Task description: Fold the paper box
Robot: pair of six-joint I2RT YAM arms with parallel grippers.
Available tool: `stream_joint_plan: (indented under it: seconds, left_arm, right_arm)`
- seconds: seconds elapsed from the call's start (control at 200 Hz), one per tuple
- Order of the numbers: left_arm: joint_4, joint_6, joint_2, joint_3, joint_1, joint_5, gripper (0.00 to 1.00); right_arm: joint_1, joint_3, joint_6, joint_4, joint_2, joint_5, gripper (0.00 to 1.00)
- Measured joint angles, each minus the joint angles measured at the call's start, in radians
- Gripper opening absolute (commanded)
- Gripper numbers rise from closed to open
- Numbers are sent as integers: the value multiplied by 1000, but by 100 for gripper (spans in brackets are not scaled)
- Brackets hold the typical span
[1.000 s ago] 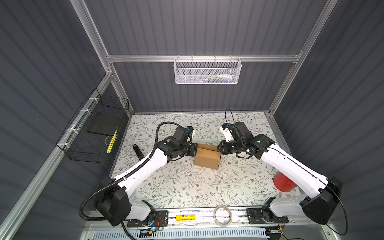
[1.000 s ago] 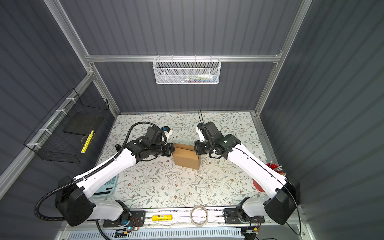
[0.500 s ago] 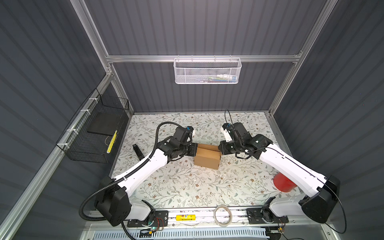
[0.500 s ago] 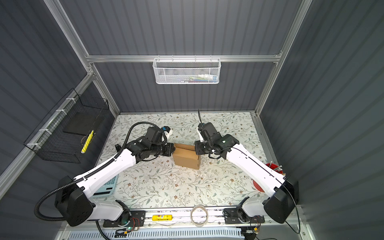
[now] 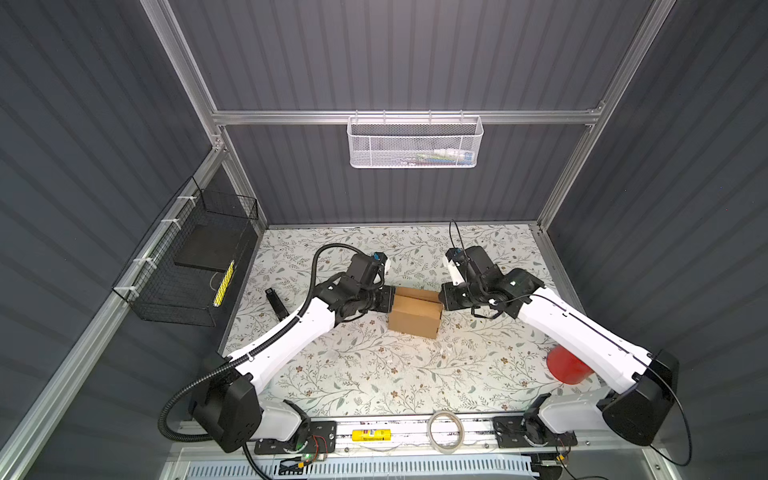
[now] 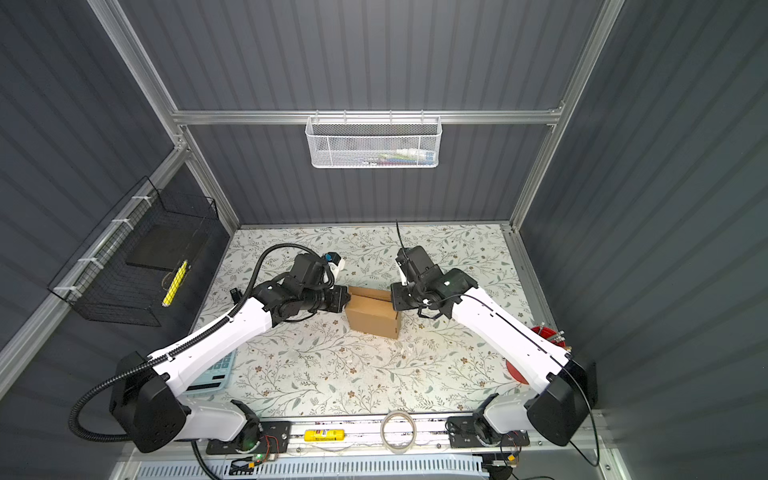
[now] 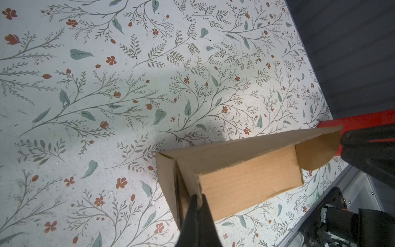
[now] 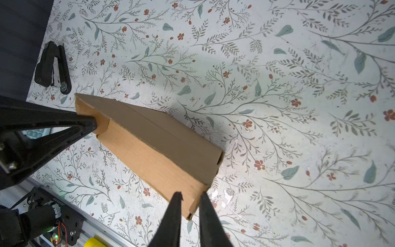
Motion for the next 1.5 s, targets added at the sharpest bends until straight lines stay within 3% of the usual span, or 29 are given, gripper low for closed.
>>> stream_joint_plan:
  seconds: [1.496]
  left_arm:
    - [22, -3, -6, -16, -1, -17, 0]
  right_arm:
    - [14, -63, -1, 32, 22, 54, 5]
